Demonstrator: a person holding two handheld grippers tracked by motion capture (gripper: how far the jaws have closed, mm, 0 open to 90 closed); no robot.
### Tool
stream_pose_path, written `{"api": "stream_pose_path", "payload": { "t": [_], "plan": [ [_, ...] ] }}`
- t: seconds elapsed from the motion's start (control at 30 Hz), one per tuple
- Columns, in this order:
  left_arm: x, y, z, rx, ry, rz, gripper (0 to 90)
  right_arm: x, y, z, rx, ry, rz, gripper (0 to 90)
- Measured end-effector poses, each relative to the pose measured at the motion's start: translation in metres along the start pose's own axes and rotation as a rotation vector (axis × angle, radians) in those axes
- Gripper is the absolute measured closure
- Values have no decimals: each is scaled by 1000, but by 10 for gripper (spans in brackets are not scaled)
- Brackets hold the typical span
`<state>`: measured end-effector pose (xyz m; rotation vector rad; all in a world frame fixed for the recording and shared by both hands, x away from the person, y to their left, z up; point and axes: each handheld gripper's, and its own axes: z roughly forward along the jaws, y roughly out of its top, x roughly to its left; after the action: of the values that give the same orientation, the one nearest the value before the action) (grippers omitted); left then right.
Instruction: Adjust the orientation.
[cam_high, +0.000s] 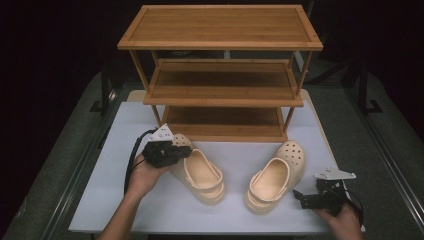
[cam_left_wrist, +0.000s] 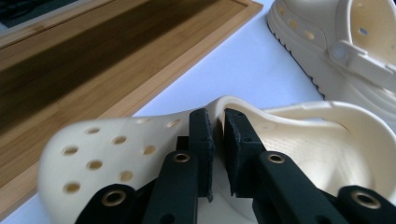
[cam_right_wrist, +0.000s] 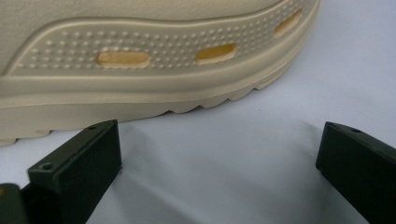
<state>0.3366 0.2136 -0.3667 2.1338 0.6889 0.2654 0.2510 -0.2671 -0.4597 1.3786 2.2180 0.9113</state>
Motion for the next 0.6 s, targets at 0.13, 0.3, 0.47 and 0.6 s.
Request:
{"api": "stream_pose_path", "payload": {
  "t": [0.13,0.3,0.47,0.6],
  "plan": [
    [2,-5,-13,1,-20,10,837,0,0,0,0,0,0,0],
    [-1,-10,-32,24,-50,46,846,0,0,0,0,0,-1,0],
    [0,-18,-49,28,-26,48,845,0,0,0,1,-1,2,0],
    [3,-24,-49,-14,-48,13,837,0,0,0,1,-1,0,0]
  ]
}}
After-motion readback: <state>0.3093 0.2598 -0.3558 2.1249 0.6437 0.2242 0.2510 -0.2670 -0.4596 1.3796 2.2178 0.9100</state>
